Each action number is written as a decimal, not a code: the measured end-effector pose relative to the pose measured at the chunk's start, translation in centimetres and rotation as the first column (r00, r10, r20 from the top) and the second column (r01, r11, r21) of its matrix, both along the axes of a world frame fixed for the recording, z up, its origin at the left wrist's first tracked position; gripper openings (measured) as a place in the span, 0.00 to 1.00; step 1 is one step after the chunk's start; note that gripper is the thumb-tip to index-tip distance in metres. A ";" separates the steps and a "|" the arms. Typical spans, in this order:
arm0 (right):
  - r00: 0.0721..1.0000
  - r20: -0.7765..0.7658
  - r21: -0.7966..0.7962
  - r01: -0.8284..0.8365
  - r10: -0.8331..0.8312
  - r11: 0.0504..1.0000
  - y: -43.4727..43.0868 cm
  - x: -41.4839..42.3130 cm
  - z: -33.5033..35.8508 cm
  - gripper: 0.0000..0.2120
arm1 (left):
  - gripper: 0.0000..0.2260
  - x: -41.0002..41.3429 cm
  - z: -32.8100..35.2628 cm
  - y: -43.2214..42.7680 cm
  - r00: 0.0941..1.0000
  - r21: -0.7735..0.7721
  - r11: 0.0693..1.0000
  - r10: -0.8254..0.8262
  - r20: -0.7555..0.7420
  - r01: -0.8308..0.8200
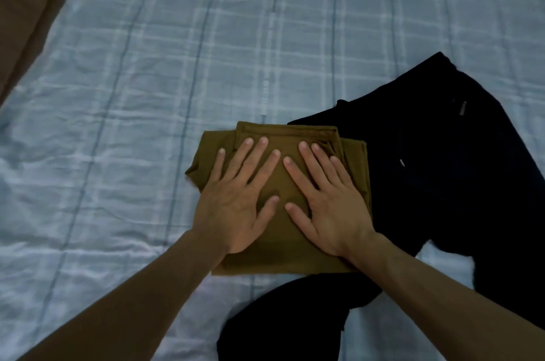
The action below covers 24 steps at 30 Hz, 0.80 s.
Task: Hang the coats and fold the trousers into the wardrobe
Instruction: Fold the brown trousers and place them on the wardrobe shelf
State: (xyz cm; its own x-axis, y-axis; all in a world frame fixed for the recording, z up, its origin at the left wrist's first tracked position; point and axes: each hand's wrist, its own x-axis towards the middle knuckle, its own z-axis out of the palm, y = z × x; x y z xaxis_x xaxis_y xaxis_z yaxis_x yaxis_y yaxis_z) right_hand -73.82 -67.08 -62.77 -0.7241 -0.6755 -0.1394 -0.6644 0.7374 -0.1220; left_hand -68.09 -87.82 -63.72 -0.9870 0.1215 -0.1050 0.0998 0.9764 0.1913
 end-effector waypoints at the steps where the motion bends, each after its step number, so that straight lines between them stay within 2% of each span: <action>1: 1.000 0.009 -0.002 -0.002 0.002 1.000 0.0 -0.1 0.0 0.33 | 0.31 -0.1 0.1 0.0 1.000 -0.004 1.000 0.001 0.010 -0.001; 6: 0.998 0.061 0.024 -0.032 0.031 0.999 0.3 0.3 1.7 0.33 | 0.31 0.6 1.6 0.0 0.999 -0.004 1.000 -0.015 0.039 0.016; 8: 0.990 0.117 0.017 -0.077 0.074 0.997 0.9 1.6 2.5 0.34 | 0.33 2.4 2.2 -0.1 0.996 0.007 0.996 -0.090 0.020 0.090; 10: 0.970 0.207 0.017 -0.132 0.126 0.991 2.1 3.8 3.1 0.40 | 0.38 5.2 2.5 -0.1 0.981 0.065 0.980 -0.192 0.019 0.190; 12: 0.963 0.228 0.040 -0.154 0.141 0.987 3.3 5.8 3.4 0.44 | 0.40 7.6 2.4 -0.4 0.967 0.104 0.962 -0.255 -0.002 0.253; 15: 0.981 0.175 0.031 -0.088 0.081 0.996 4.2 7.2 3.4 0.41 | 0.34 9.0 1.7 -1.0 0.958 0.085 0.955 -0.281 -0.062 0.286; 18: 0.993 0.117 -0.063 0.002 0.006 0.998 3.9 6.8 3.2 0.39 | 0.34 8.7 1.7 -1.2 0.958 0.053 0.958 -0.279 -0.065 0.282; 20: 0.995 0.096 -0.118 0.052 -0.041 0.992 3.7 6.4 3.3 0.35 | 0.25 8.5 1.8 -1.0 0.958 0.054 0.961 -0.266 -0.109 0.273; 22: 0.993 0.088 -0.174 0.098 -0.084 0.980 3.7 5.8 4.0 0.30 | 0.14 7.9 2.6 -1.0 0.957 0.129 0.963 -0.207 -0.204 0.236; 24: 0.983 0.140 -0.231 0.150 -0.120 0.961 3.5 4.4 6.0 0.18 | 0.10 6.7 4.5 -1.4 0.971 0.294 0.945 -0.081 -0.224 0.147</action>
State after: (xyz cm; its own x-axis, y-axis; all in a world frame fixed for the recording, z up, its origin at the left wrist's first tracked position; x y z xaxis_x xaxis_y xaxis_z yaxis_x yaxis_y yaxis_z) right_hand -69.43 -63.57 -56.78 -0.7983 -0.5969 -0.0798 -0.5291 0.7585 -0.3805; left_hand -61.38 -89.19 -59.24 -0.9604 0.2282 0.1597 0.2763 0.8535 0.4419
